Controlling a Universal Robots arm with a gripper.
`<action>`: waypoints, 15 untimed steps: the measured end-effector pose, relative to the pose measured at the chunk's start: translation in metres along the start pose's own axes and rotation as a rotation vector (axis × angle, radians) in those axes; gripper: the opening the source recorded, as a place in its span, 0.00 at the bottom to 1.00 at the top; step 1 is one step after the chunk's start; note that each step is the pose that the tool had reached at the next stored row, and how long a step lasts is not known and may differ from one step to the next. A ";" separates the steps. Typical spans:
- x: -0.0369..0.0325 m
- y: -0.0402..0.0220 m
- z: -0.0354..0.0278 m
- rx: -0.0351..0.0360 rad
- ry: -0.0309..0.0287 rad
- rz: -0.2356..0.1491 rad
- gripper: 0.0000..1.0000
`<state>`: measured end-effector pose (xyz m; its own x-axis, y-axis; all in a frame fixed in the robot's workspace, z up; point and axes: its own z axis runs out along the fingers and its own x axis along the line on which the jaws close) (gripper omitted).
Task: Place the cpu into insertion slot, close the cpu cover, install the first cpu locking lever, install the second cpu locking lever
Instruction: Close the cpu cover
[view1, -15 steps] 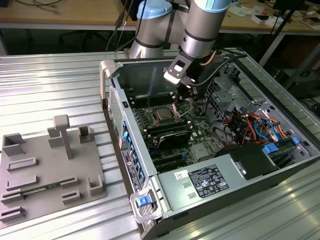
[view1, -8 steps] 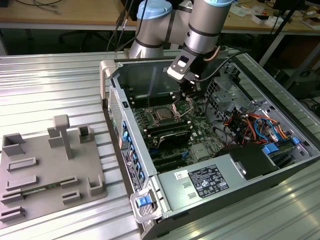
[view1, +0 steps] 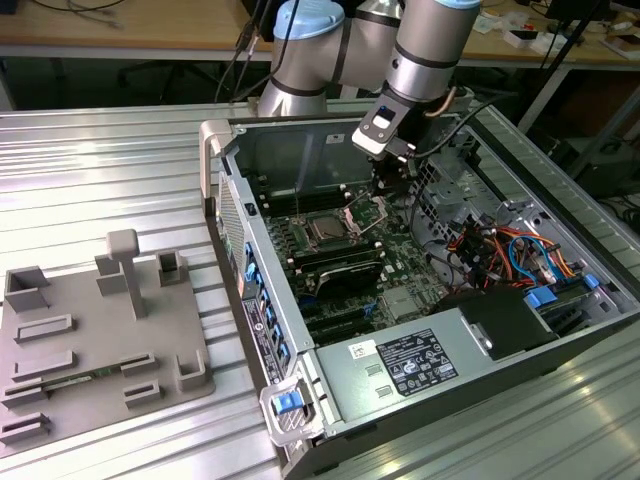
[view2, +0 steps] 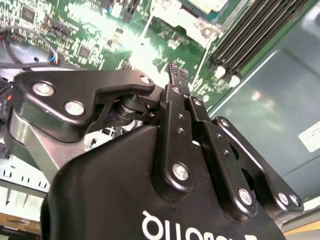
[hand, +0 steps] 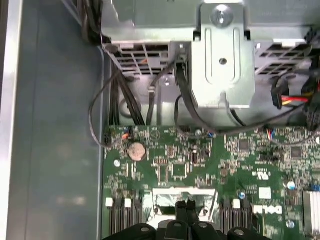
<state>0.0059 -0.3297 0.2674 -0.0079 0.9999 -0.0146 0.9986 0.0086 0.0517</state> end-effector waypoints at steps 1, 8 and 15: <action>0.0000 0.0042 0.0002 0.0000 -0.0001 0.000 0.11; -0.0001 0.0245 0.0014 0.0000 0.0001 0.000 0.11; 0.0013 0.0347 0.0151 0.0061 0.0001 0.000 0.11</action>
<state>0.0413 -0.3283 0.2541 -0.0079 0.9999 -0.0145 0.9989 0.0086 0.0457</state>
